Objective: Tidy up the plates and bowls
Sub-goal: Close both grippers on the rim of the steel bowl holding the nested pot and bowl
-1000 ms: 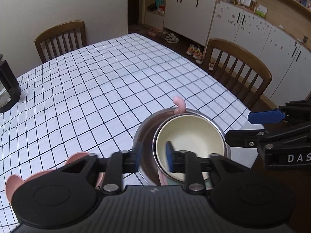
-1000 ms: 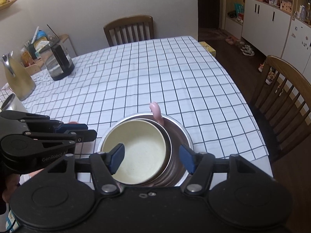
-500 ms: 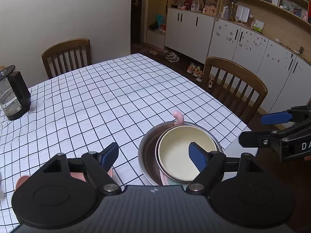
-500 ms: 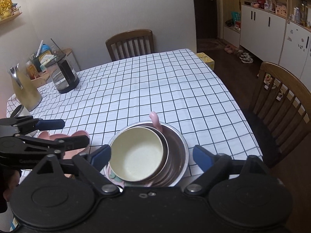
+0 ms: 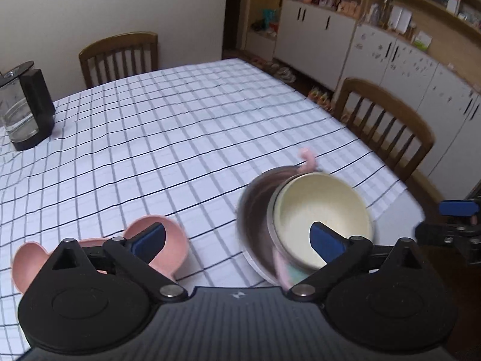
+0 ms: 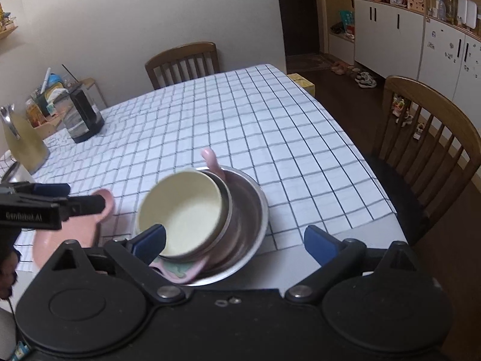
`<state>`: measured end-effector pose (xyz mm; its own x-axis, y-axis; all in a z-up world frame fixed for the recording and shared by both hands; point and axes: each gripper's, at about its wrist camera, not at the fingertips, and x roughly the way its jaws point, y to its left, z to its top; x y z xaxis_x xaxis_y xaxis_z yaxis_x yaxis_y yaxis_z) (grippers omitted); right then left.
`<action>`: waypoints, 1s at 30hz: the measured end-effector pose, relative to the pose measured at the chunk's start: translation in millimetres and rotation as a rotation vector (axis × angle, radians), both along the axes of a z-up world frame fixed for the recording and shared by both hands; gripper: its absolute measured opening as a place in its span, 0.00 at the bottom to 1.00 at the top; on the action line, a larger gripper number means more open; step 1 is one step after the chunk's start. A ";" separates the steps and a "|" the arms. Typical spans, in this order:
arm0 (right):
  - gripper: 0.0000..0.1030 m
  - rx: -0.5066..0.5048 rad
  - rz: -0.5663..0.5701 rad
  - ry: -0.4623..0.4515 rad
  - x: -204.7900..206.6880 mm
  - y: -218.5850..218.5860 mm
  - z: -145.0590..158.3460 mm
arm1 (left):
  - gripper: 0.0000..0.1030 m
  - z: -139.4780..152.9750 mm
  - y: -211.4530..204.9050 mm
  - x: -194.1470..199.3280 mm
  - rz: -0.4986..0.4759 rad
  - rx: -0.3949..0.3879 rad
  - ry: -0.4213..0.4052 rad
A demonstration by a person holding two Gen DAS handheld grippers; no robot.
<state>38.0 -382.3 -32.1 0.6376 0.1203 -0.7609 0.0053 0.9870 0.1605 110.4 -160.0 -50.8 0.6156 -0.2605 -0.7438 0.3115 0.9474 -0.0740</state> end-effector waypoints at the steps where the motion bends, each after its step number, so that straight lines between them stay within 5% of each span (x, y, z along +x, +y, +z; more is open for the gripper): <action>1: 0.96 0.001 -0.008 0.005 0.4 -1.5 -4.3 | 1.00 -4.3 0.7 4.1 0.006 0.012 0.005; 8: 0.92 -0.023 -0.060 0.069 5.7 -10.9 -35.1 | 1.00 -32.7 5.7 32.6 0.023 0.081 0.052; 18: 0.78 0.067 -0.106 0.156 22.2 -11.6 -65.2 | 0.99 -51.9 6.9 64.3 0.005 0.091 0.122; 27: 0.63 0.098 -0.134 0.205 35.5 -11.7 -77.5 | 0.89 -58.2 -2.0 76.7 -0.037 0.126 0.168; 30: 0.57 0.114 -0.139 0.223 38.8 -13.6 -81.1 | 0.76 -52.2 -2.5 74.1 -0.043 0.131 0.182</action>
<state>76.8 -395.9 -113.2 0.4723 0.1360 -0.8709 0.1872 0.9500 0.2499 184.5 -162.5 -103.0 0.4581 -0.1779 -0.8709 0.3447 0.9387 -0.0105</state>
